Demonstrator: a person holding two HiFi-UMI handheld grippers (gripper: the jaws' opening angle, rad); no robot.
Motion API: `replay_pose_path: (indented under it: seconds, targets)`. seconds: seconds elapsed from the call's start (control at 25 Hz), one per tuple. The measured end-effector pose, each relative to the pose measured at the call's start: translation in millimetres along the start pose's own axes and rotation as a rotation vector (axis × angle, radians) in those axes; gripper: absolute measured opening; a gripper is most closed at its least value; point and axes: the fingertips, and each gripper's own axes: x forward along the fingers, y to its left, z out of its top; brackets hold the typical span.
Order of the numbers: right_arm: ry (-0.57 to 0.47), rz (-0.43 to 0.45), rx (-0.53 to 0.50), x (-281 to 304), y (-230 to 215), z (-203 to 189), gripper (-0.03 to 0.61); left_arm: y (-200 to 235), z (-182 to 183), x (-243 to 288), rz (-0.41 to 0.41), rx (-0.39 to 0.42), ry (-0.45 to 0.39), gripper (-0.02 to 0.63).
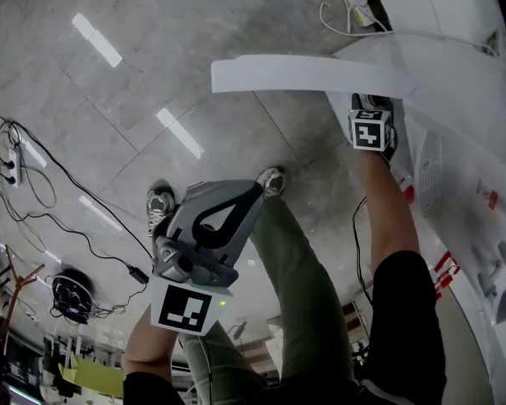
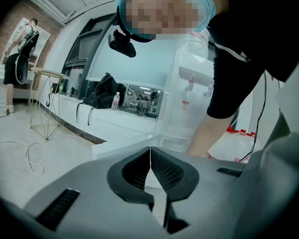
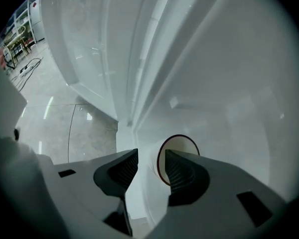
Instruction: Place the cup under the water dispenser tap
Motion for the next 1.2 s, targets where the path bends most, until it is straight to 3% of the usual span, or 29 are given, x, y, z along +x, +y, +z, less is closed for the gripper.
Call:
replay_pose_path:
  seconds: [0.16,0.24,0.64,0.96,1.2]
  targets:
    - [0.027,0.037,0.014,10.2,4.6,-7.4,0.155,-3.7,-5.2,3.1,-0.018,0.008,0.005,0.021]
    - [0.034,0.035,0.022,11.8,-0.2,-8.4,0.078,-4.1,-7.2,3.8,-0.02,0.01,0.007,0.02]
    - [0.041,0.122,0.016,-11.7,23.4,-7.5,0.061,-7.6,7.9,2.2,-0.037,0.017,0.011,0.02]
    - [-0.028,0.238,0.089,-81.2,86.3,-6.3,0.061,-21.9,50.3,-7.8,-0.117,0.058,-0.001,0.02]
    - [-0.036,0.262,0.177,-152.7,115.9,-11.8,0.061,-28.8,85.7,-43.0,-0.185,0.116,0.003,0.021]
